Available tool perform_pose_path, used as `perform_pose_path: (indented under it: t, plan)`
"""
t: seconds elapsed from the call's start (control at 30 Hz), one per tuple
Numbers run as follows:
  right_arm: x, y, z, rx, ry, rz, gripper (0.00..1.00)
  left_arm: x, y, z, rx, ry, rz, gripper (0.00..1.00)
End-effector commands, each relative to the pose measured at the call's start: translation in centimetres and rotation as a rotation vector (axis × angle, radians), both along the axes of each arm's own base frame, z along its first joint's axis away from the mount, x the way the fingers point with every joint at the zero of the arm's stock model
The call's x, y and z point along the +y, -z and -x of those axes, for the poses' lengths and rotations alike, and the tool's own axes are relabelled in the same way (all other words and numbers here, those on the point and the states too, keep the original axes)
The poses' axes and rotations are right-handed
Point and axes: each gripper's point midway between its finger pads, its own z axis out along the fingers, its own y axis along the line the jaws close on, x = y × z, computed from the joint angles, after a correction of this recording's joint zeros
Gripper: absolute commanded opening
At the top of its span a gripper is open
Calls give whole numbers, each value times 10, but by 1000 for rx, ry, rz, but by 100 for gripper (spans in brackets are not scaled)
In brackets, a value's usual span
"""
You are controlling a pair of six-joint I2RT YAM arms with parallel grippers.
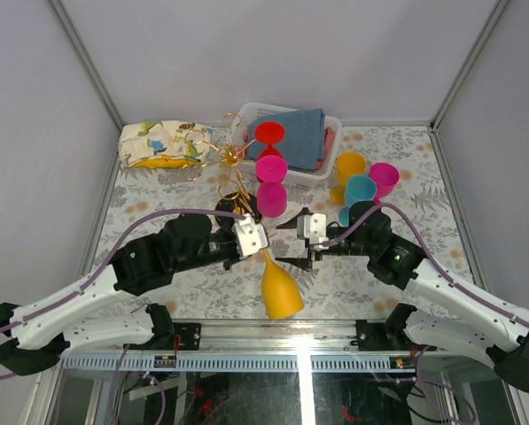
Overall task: Place the wine glass upside down on the wine glass rack
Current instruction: Turn the wine glass upside down at the wine rack.
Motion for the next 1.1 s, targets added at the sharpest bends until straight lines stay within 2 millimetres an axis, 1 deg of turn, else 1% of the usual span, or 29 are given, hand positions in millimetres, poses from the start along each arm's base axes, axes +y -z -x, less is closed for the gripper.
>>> perform_pose_path:
  t: [0.0,0.1,0.17,0.2,0.27,0.33,0.5,0.57,0.67,0.7,0.73,0.87,0.9,0.97,1.03,1.07]
  plan:
    - [9,-38,6,-71,-68,-70,73,-8,-14,12,-8,93,12,0]
    - [12,-38,9,-57,-91,-65,71,-11,-9,17,12,121,6,0]
    - [13,-38,10,-49,-103,-62,66,-12,-7,19,23,133,2,0]
    - [13,-38,10,-50,-109,-60,60,-12,-6,19,27,133,1,0]
    - [14,-39,11,-50,-113,-58,44,-13,-5,19,31,132,-2,0]
    - [14,-36,12,-50,-122,-51,34,-13,-5,19,33,131,0,0]
    - [13,-31,12,-58,-131,-28,22,-13,-10,20,33,134,14,0]
    - [12,-32,13,-67,-137,-23,17,-13,-12,21,32,135,21,0]
    - [12,-31,11,-89,-133,-14,13,-13,-18,20,36,124,41,2]
    - [12,-31,9,-97,-126,-13,13,-13,-21,19,40,107,55,5]
    - [12,-30,6,-109,-117,-10,13,-13,-25,17,43,90,75,10]
    - [12,-19,-6,-165,-77,18,12,-9,-40,16,48,52,146,36]
    - [12,-18,-9,-171,-64,19,11,-7,-43,16,48,43,164,41]
    - [10,-18,-14,-178,-32,22,8,-2,-50,19,70,21,206,46]
    - [6,-20,-19,-180,9,19,1,3,-52,22,100,1,241,51]
    - [4,-21,-22,-185,31,19,0,5,-53,22,114,-14,264,53]
